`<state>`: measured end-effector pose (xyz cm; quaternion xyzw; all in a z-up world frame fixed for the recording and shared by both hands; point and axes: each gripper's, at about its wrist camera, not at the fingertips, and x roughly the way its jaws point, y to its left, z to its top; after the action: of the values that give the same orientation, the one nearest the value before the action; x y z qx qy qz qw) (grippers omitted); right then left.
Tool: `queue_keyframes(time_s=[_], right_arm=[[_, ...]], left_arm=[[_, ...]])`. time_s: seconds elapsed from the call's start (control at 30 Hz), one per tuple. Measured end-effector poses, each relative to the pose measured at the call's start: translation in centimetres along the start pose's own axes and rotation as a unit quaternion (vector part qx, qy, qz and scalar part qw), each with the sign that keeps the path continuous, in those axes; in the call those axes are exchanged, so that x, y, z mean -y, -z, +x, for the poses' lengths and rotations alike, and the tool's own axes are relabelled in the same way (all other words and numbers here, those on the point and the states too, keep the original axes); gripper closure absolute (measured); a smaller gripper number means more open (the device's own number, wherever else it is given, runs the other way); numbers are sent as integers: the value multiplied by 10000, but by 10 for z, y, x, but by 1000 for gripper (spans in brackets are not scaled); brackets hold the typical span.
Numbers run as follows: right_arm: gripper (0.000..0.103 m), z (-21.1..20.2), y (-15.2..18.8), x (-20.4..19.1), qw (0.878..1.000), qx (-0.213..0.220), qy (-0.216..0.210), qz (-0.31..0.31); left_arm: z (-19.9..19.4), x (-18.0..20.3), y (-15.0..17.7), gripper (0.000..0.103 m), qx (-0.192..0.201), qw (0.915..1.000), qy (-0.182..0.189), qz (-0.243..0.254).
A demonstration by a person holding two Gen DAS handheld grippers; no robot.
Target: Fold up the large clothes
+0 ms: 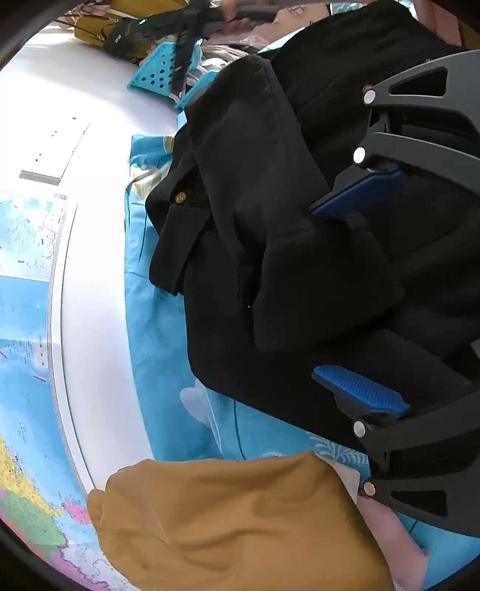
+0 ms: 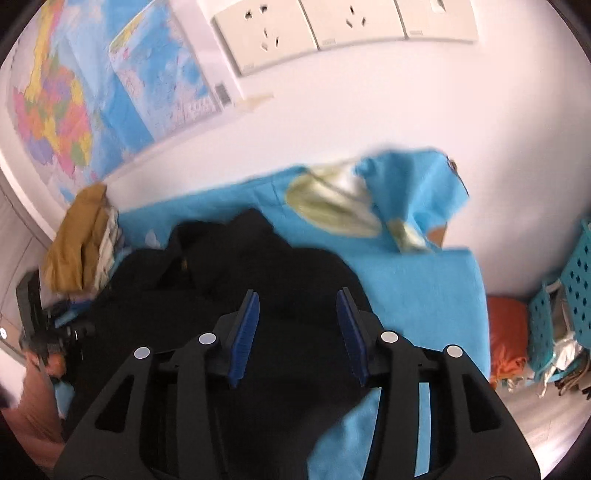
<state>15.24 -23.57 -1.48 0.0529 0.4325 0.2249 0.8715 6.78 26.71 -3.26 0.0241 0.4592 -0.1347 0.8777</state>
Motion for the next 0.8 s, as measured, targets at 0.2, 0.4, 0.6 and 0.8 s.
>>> queue_keyframes(time_s=[0.2,0.4,0.6,0.8], right_arm=[[61,46,32,-30,9906,-594,857,-889],[57,31,26,-46,9894,-366,977,-1011],[45,10,23,-108,9865,-52,452,-1572],[43,45,35,-201,9697,-469,-448,-2354]], left_arm=[[3,11,4,41,-22,9992,-366,129],[-56,8,18,30,596,9967,-510,210],[-115,-36,52,26,918,9878,-1222,-285],[-145,-83,98,24,791,9781,-1682,-935]])
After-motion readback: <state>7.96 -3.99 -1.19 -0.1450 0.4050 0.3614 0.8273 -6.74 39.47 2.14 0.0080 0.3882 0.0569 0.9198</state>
